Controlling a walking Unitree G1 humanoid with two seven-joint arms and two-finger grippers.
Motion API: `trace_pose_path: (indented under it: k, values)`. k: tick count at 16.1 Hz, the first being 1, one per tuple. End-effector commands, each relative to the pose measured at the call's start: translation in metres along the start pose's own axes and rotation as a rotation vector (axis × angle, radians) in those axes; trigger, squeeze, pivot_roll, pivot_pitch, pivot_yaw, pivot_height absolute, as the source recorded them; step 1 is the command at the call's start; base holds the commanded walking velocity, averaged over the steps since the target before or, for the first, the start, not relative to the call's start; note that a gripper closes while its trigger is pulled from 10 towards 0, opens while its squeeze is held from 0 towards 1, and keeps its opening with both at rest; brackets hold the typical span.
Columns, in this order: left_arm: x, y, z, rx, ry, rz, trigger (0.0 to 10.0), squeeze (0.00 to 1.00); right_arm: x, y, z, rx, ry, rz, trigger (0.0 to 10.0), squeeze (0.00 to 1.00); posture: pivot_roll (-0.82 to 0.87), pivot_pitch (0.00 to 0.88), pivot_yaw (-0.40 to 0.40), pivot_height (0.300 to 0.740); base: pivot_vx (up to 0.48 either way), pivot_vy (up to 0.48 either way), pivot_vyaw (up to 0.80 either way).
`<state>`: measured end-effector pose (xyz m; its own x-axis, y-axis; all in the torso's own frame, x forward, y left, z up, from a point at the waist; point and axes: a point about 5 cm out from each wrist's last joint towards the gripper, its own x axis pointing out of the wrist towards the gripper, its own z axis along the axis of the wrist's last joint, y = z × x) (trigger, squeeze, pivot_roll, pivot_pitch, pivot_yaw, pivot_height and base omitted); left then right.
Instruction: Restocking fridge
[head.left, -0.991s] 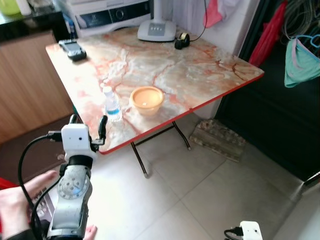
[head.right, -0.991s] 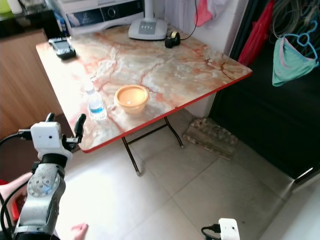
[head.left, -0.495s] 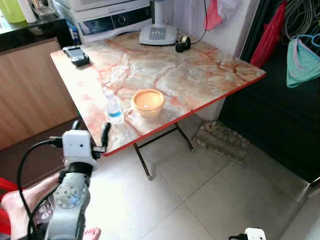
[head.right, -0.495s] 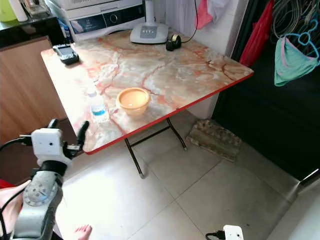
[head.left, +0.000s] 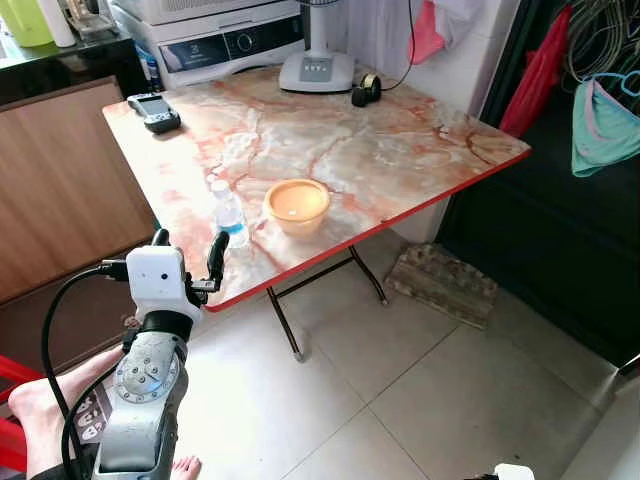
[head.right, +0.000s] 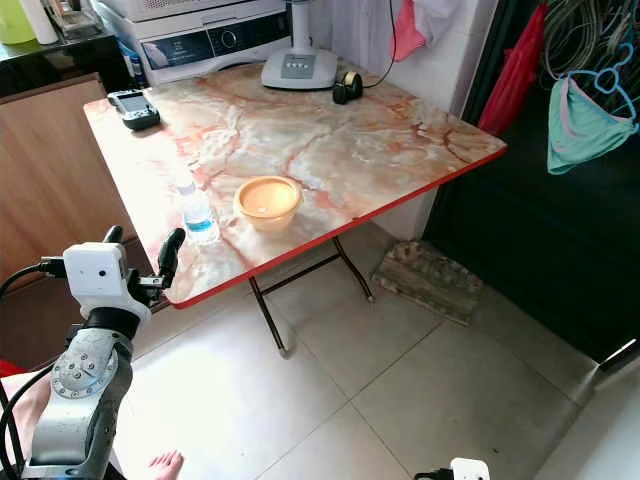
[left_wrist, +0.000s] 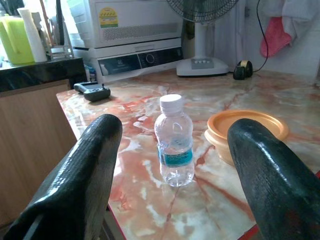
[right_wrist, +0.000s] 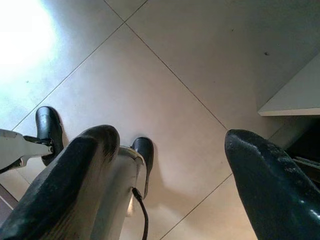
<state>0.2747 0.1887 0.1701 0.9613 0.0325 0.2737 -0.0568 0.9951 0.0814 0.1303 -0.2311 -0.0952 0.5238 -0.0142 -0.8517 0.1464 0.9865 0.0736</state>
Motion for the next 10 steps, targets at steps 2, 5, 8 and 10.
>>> trace_pose_path:
  k: [2, 5, 8, 10]
  values:
    - [-0.0008, 0.0014, 0.0062, 0.025, -0.014, -0.005, 10.0, 0.0, -0.0006, -0.0001, -0.0029, -0.025, 0.017, 0.008, 10.0, 0.0, 0.08, 0.042, -0.006, 0.74, 0.0, 0.0, 0.0]
    - [-0.0002, 0.0046, 0.0078, 0.036, -0.009, 0.007, 10.0, 0.0, -0.0005, 0.0, -0.0023, -0.025, 0.015, 0.013, 10.0, 0.0, 0.08, 0.077, -0.003, 0.74, 0.0, 0.0, 0.63]
    - [0.0011, 0.0051, 0.0114, 0.045, -0.011, 0.006, 10.0, 0.0, -0.0005, -0.0005, -0.0009, -0.002, 0.001, 0.009, 10.0, 0.0, 0.08, 0.102, -0.012, 0.74, 0.25, 0.0, 0.0]
    - [0.0013, 0.0058, 0.012, 0.047, -0.013, 0.01, 10.0, 0.0, -0.0003, 0.0, 0.0002, 0.01, -0.008, 0.012, 10.0, 0.0, 0.08, 0.108, -0.011, 0.74, 0.264, 0.0, 0.0]
